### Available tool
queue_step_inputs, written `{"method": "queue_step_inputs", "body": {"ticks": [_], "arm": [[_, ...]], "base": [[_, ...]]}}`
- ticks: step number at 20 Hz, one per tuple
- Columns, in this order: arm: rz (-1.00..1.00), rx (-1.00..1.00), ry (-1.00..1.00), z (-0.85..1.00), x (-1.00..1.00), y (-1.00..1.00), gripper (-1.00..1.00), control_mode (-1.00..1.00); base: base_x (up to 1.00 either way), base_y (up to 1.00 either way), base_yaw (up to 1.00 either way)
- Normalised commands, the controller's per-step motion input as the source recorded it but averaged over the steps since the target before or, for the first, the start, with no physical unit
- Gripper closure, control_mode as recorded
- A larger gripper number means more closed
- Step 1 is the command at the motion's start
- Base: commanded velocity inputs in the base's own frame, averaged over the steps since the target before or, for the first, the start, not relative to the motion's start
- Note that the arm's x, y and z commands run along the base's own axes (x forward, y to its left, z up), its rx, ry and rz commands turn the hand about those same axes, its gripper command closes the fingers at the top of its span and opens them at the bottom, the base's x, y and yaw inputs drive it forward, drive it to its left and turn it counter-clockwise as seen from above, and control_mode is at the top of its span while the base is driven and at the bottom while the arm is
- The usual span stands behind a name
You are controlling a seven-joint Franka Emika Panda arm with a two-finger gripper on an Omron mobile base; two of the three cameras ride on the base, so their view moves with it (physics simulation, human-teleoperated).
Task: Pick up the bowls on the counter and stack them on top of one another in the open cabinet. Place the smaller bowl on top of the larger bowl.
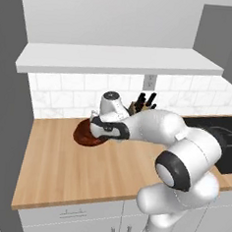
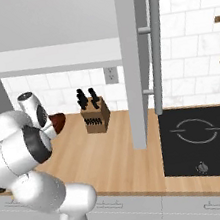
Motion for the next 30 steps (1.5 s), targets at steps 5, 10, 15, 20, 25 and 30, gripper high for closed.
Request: {"method": "queue_step_inputs", "body": {"ticks": [5, 10, 15, 20, 25, 30], "arm": [[-0.15, 0.06, -0.07, 1.0, -0.8, -0.16, 1.0, -1.0], [-0.14, 0.09, -0.02, 1.0, -0.99, -0.27, 1.0, -1.0], [-0.11, 0.09, -0.08, 1.0, -0.98, -0.24, 1.0, -1.0], [-0.1, 0.08, -0.13, 1.0, -0.93, -0.26, 1.0, -1.0], [-0.07, 0.05, -0.19, 1.0, -0.73, -0.21, 1.0, -1.0], [-0.07, 0.04, -0.2, 1.0, -0.38, -0.27, 1.0, -1.0]], "base": [[0.0, 0.0, 0.0], [0.0, 0.0, 0.0], [0.0, 0.0, 0.0], [0.0, 0.0, 0.0], [0.0, 0.0, 0.0], [0.0, 0.0, 0.0]]}}
